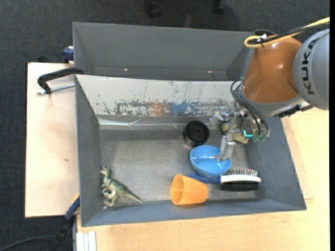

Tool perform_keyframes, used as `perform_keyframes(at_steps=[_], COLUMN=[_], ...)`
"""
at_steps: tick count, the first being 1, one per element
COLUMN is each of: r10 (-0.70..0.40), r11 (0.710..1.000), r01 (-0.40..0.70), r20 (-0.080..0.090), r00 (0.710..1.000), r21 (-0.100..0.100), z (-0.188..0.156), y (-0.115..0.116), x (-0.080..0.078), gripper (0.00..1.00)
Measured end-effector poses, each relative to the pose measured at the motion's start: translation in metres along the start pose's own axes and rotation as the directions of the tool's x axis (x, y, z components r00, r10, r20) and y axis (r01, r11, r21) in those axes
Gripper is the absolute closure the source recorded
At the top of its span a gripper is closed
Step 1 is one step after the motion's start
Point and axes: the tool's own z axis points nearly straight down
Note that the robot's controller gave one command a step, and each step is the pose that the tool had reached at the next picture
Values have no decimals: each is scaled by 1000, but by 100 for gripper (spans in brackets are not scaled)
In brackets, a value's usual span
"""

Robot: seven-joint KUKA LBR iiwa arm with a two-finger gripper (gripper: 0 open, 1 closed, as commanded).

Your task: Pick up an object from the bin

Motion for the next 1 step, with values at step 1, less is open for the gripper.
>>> perform_keyframes(at_steps=[1], r10=[58], r11=[998], r01=[-58], r20=[1], r00=[998], r21=[-1], z=[57], y=[-16], x=[29], gripper=[0])
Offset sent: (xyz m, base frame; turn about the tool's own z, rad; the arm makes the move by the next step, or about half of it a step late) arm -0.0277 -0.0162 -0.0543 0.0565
